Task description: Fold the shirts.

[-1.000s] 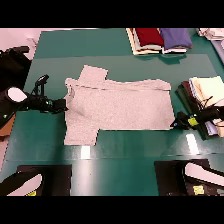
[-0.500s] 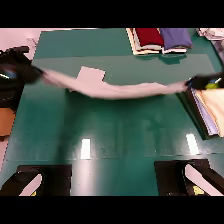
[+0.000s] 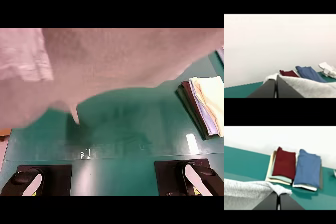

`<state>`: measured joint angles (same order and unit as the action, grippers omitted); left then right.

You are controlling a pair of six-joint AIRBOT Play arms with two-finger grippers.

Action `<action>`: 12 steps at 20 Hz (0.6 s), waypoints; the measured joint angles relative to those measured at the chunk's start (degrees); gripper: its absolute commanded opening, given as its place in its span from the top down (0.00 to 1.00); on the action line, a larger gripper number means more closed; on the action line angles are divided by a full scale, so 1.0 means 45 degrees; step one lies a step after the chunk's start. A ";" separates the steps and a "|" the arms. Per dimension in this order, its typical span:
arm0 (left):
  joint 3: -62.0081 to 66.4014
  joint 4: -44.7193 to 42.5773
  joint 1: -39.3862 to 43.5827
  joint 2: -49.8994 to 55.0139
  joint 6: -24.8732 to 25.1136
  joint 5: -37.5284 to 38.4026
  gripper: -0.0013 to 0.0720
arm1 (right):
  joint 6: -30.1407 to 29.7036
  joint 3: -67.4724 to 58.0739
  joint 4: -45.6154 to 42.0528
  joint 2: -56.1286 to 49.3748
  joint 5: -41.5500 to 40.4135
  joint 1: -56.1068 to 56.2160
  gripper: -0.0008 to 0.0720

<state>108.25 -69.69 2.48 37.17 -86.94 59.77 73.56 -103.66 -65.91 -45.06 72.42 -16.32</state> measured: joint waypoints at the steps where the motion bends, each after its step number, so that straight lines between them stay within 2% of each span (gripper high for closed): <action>1: 0.0194 -0.0257 0.0000 0.0083 -0.0092 0.0214 0.96 | 0.0117 -0.0559 -0.0151 -0.0243 0.0413 0.0000 0.97; 7: 0.0321 -0.1700 0.0000 0.2521 -0.0573 0.3716 0.95 | 0.0733 -0.2365 -0.0593 -0.2691 0.2705 0.0010 0.97; 10: -0.1005 -0.1729 0.0000 0.4483 -0.0622 0.4260 0.95 | 0.0894 -0.2273 -0.0690 -0.4401 0.3521 0.0185 0.97; 12: -0.2346 -0.1554 0.0000 0.5867 -0.0627 0.4012 0.95 | 0.0957 -0.1477 -0.0748 -0.5523 0.3774 0.0389 0.97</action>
<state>97.69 -76.69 2.48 63.57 -89.76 77.82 77.87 -110.30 -69.28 -69.91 89.41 -14.57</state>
